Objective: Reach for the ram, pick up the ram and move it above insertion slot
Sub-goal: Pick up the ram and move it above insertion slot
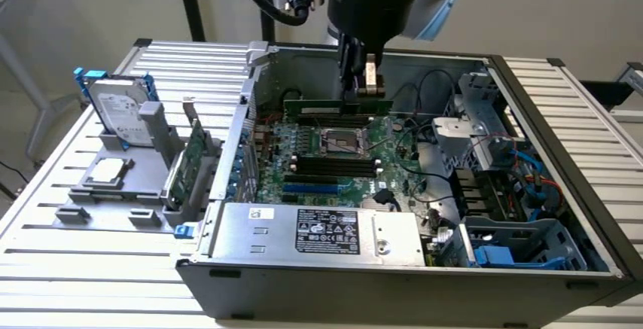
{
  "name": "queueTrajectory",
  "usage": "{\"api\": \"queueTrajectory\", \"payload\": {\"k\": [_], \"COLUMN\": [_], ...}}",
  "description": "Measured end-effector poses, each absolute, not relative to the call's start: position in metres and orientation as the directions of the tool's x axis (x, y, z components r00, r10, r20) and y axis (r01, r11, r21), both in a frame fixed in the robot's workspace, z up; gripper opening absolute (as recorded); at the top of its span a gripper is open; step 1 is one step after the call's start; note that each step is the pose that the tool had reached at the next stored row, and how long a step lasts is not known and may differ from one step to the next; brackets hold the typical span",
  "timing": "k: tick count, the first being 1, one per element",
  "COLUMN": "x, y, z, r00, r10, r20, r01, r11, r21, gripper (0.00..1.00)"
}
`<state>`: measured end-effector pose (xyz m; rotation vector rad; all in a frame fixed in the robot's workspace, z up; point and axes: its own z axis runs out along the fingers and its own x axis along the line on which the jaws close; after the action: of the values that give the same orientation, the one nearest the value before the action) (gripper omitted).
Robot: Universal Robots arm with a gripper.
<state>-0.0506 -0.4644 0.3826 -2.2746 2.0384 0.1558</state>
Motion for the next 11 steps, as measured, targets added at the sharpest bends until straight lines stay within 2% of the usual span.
{"api": "queueTrajectory", "payload": {"k": [11], "x": [-0.047], "y": [-0.421], "z": [0.377], "r00": [0.107], "r10": [-0.986], "r20": [-0.131], "r01": [-0.994], "r11": [-0.109], "r21": [0.007], "gripper": [0.15]}}
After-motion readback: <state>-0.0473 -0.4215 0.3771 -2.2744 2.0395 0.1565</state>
